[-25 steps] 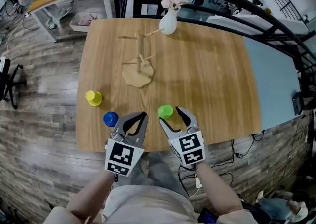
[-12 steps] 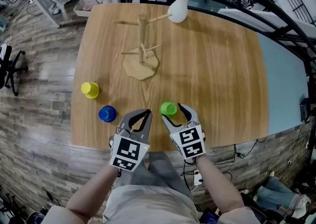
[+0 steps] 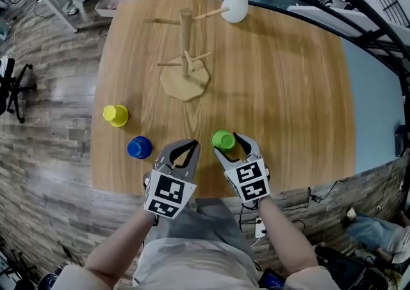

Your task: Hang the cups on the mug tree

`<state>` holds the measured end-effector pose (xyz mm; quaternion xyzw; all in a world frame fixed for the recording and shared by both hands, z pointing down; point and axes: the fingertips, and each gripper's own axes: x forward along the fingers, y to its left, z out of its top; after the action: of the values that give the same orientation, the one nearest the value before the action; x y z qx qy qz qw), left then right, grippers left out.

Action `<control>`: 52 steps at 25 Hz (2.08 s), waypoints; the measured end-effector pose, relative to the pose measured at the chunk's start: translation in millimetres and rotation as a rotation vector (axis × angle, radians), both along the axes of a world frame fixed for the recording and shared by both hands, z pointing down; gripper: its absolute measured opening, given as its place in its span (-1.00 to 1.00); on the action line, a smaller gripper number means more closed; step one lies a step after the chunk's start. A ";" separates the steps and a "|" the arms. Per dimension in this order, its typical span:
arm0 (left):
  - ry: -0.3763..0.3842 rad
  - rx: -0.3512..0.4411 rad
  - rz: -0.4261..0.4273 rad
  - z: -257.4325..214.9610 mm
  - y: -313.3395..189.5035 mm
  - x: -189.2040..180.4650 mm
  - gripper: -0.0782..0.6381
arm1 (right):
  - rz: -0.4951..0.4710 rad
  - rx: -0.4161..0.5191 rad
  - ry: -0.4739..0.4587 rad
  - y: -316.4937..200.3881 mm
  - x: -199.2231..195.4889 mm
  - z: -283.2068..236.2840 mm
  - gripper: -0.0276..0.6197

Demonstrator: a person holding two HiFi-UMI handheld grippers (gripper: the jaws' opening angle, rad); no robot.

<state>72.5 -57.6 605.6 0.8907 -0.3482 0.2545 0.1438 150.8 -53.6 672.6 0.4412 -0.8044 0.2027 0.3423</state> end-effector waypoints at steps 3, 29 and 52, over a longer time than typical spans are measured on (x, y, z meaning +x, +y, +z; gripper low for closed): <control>-0.006 -0.005 0.003 6.9 -0.4 -3.0 -0.77 | -0.005 -0.009 0.012 1.2 -1.9 8.2 -0.12; 0.186 0.053 -0.139 -133.0 -18.5 -45.3 -0.78 | -0.083 0.331 -0.084 -36.9 -41.1 -220.1 -0.17; 0.223 0.345 -0.172 -301.7 -24.9 -85.6 -0.78 | -0.006 0.672 -0.206 -18.6 -51.0 -417.1 -0.17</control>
<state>-13.2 -82.5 303.9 0.8916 -0.4434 0.0779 0.0478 99.8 -72.2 255.5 0.5041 -0.8578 -0.0311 0.0957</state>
